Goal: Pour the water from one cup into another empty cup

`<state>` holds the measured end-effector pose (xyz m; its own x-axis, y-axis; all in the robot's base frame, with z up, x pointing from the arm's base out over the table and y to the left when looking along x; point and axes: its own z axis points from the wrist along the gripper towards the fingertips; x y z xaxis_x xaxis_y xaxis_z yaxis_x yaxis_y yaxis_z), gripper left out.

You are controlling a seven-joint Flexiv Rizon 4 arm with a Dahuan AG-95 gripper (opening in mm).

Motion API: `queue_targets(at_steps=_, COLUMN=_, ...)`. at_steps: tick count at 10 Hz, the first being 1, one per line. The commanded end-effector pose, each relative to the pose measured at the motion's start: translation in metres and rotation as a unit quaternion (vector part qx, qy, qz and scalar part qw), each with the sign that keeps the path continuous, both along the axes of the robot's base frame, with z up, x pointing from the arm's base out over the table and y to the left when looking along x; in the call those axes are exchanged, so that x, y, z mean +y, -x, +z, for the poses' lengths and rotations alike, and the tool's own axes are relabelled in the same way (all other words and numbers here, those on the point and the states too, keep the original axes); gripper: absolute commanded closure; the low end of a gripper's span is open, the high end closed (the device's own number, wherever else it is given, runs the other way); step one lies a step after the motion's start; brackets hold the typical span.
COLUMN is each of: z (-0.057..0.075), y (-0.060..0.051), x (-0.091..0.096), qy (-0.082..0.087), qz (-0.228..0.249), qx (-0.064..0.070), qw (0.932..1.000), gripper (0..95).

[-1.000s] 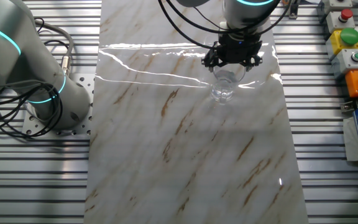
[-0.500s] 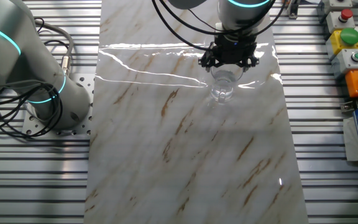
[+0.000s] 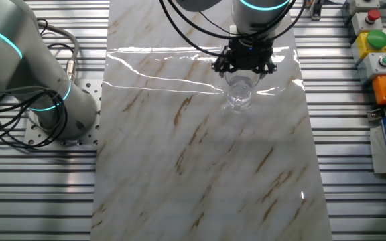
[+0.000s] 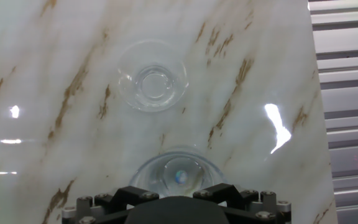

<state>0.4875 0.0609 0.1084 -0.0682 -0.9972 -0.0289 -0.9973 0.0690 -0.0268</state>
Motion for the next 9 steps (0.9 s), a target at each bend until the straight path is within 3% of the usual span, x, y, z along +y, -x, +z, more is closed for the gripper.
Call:
queue_targets(at_steps=1, z=0.0000, y=-0.0003, x=0.0000, qy=0.000, qz=-0.002, qx=0.000, qw=1.0000, gripper=0.0)
queue_targets(at_steps=9, z=-0.0018, y=-0.0004, x=-0.0005, qy=-0.003, qz=-0.006, qx=0.004, qw=1.0000, gripper=0.0)
